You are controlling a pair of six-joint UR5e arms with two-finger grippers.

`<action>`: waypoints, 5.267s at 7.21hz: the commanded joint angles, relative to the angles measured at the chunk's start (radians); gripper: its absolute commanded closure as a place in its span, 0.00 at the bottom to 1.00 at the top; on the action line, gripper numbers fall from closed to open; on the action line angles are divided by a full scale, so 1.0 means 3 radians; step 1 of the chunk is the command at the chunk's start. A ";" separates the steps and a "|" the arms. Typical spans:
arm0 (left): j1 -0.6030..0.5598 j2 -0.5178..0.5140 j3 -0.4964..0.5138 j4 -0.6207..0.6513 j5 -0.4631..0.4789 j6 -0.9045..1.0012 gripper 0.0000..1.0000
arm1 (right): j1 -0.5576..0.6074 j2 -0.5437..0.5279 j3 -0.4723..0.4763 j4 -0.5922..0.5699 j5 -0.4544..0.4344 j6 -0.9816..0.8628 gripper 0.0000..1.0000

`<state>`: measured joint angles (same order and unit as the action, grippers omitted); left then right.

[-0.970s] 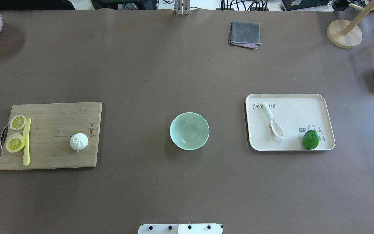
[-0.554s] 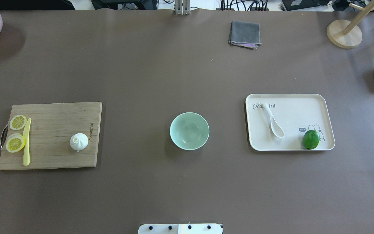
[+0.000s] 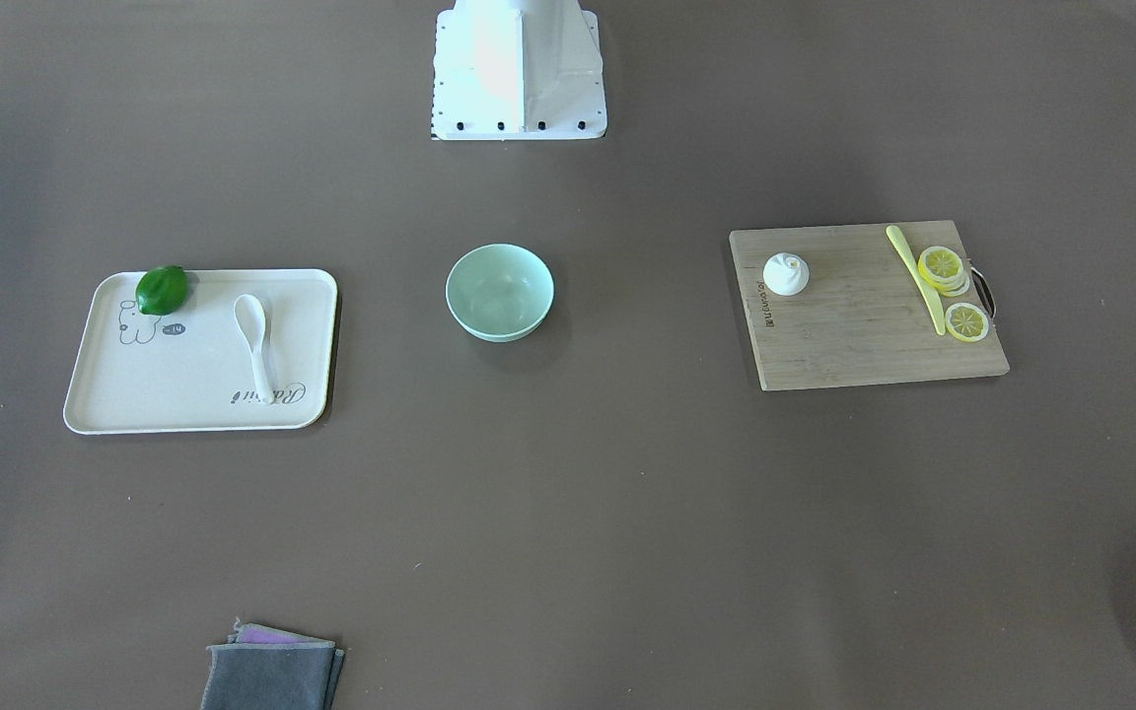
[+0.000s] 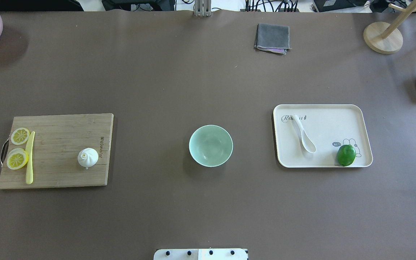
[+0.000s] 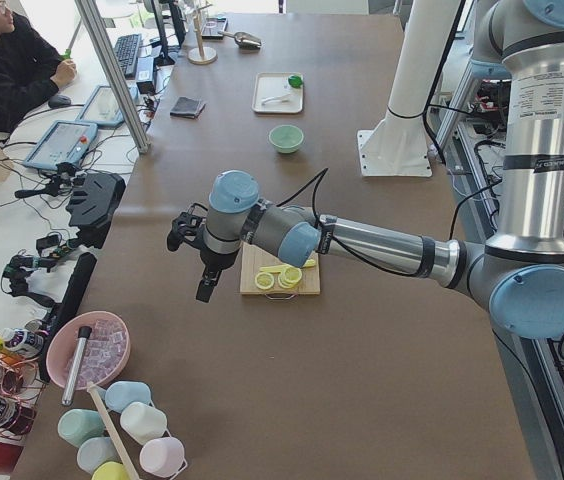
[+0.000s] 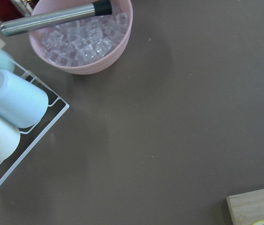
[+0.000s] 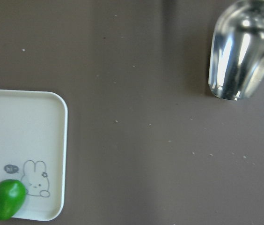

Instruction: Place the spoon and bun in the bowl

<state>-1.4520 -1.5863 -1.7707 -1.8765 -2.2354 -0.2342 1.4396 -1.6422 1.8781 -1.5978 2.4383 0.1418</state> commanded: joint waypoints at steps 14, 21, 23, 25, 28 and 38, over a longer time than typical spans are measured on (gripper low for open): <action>0.0944 -0.0577 0.0119 -0.0295 0.0032 -0.0825 0.02 | -0.2406 0.1122 -0.0773 0.1338 -0.1373 0.1828 0.47; 0.0949 -0.0638 0.0104 -0.0295 0.0027 -0.0865 0.02 | -0.2167 0.1286 -0.0734 0.1241 -0.1226 0.1849 1.00; 0.1320 -0.0746 0.0012 -0.0285 0.0047 -0.1359 0.02 | -0.2068 0.1556 -0.0392 0.0477 -0.1102 0.1849 1.00; 0.2080 -0.0645 -0.0248 -0.0275 0.0631 -0.1769 0.02 | -0.2053 0.1618 -0.0314 0.0468 -0.1092 0.2189 1.00; 0.2513 -0.0206 -0.0336 -0.0574 0.0917 -0.1868 0.02 | -0.2093 0.1848 -0.0308 0.0433 -0.1087 0.2604 1.00; 0.2867 -0.0148 -0.0631 -0.0720 0.1076 -0.2113 1.00 | -0.2288 0.2099 -0.0339 0.0412 -0.1122 0.3020 1.00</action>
<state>-0.5856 -1.6286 -1.9100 -2.1035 -1.9030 -0.8648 0.7546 -1.0210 1.7800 -1.4742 2.1016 1.0458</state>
